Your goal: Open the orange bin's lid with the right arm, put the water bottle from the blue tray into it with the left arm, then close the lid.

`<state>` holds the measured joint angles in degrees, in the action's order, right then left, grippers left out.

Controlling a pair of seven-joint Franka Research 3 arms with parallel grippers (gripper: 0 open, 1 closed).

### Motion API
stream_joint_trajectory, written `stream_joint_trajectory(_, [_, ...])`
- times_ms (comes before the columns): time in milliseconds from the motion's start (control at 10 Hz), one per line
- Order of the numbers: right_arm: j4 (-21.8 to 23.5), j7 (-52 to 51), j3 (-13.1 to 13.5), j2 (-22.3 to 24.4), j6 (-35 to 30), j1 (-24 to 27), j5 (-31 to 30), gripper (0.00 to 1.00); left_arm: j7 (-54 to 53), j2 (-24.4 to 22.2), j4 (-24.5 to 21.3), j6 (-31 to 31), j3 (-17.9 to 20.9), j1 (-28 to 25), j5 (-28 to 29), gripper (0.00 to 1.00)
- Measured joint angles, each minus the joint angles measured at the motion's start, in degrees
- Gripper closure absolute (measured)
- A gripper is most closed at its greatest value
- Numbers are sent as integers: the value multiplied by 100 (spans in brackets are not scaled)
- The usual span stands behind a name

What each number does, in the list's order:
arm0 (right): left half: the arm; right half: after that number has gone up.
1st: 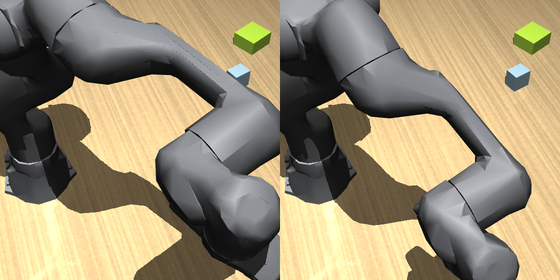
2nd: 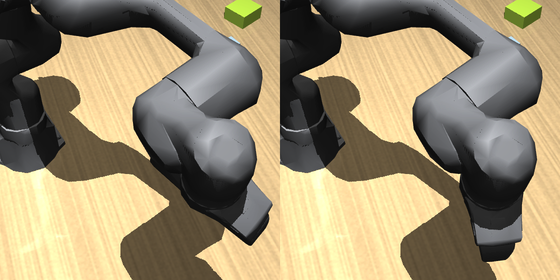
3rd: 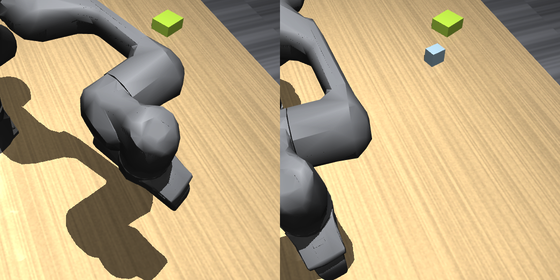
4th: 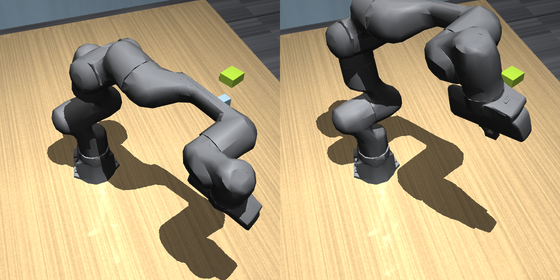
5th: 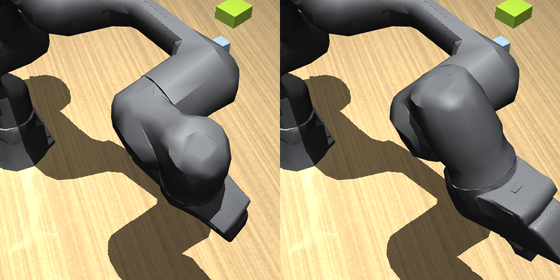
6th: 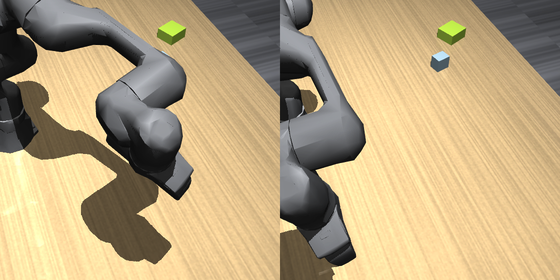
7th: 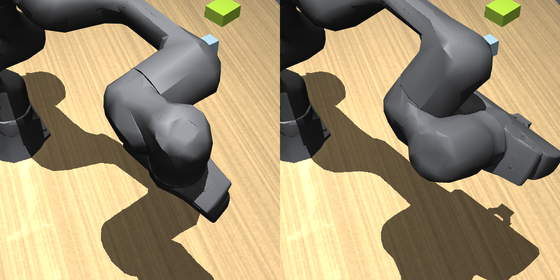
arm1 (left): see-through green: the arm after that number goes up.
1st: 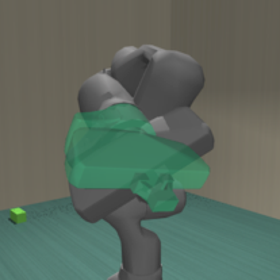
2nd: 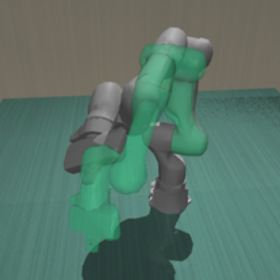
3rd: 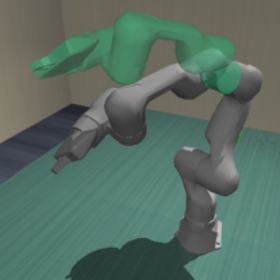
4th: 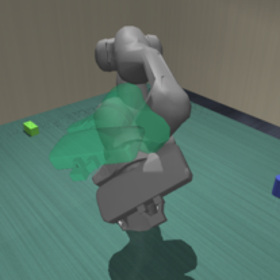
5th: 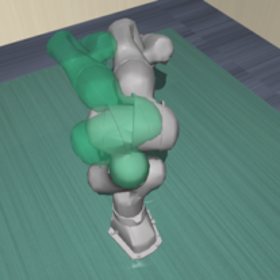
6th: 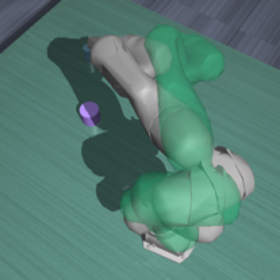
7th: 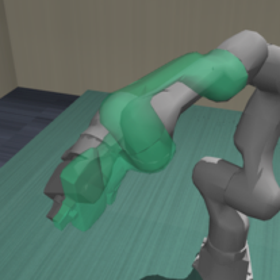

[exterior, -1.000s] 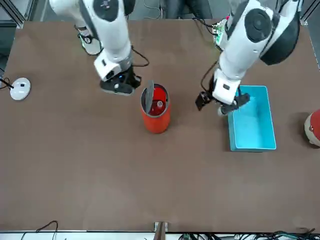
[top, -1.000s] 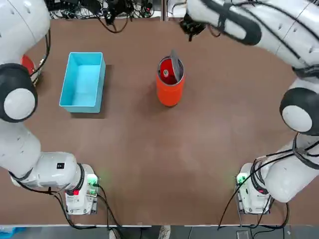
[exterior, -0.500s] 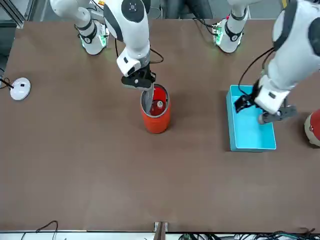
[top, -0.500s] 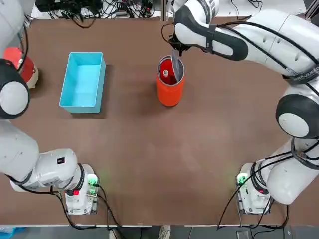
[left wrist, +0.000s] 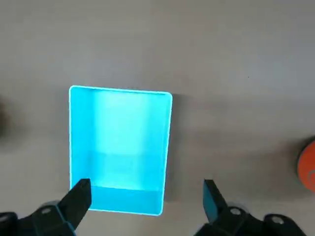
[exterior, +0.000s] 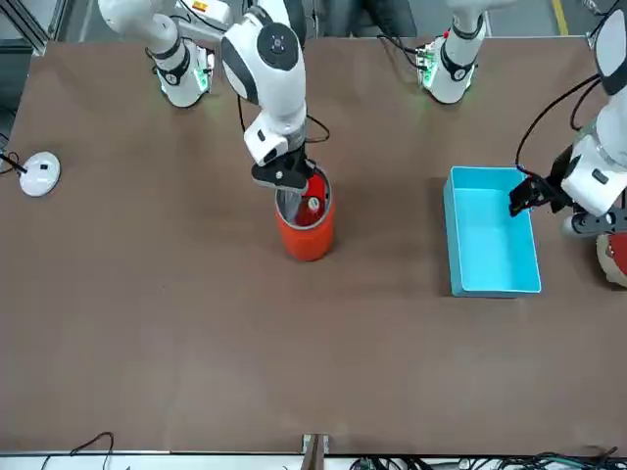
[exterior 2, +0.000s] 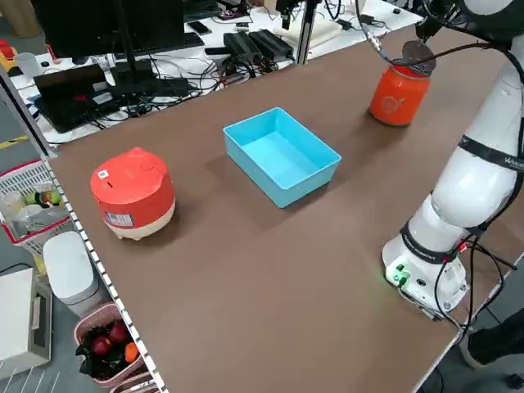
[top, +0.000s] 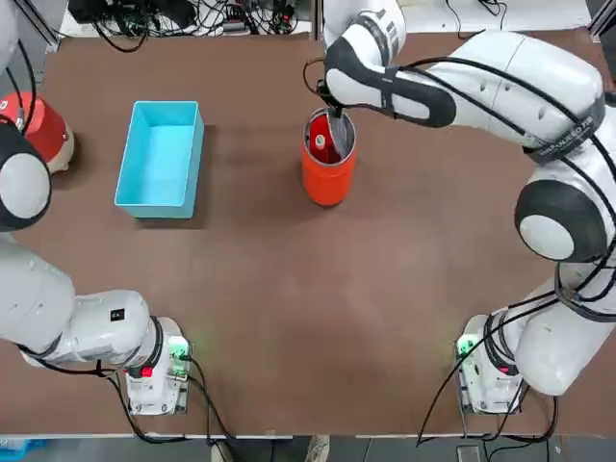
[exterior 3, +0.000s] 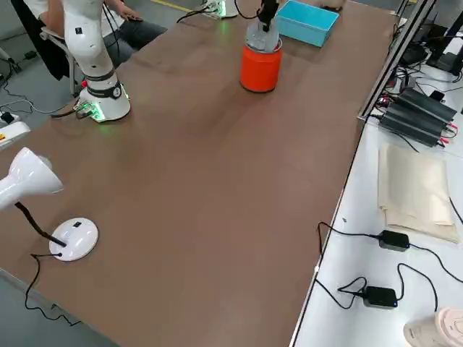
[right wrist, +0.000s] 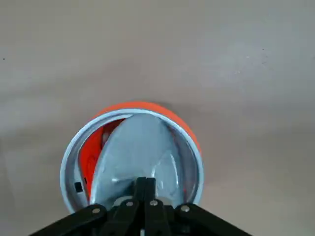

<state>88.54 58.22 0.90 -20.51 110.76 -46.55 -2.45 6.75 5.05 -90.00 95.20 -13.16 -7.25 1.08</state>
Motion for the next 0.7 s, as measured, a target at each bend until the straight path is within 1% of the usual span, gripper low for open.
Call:
stream_joint_trajectory(400, [3,508,-1,-369,405,-202,-260,99,-110,-67,19,-5,-7,22,0,0])
stream_joint_trajectory(700, [2,626,-1,-482,480,-259,-385,99,-110,-68,73,-7,4,19,0,0])
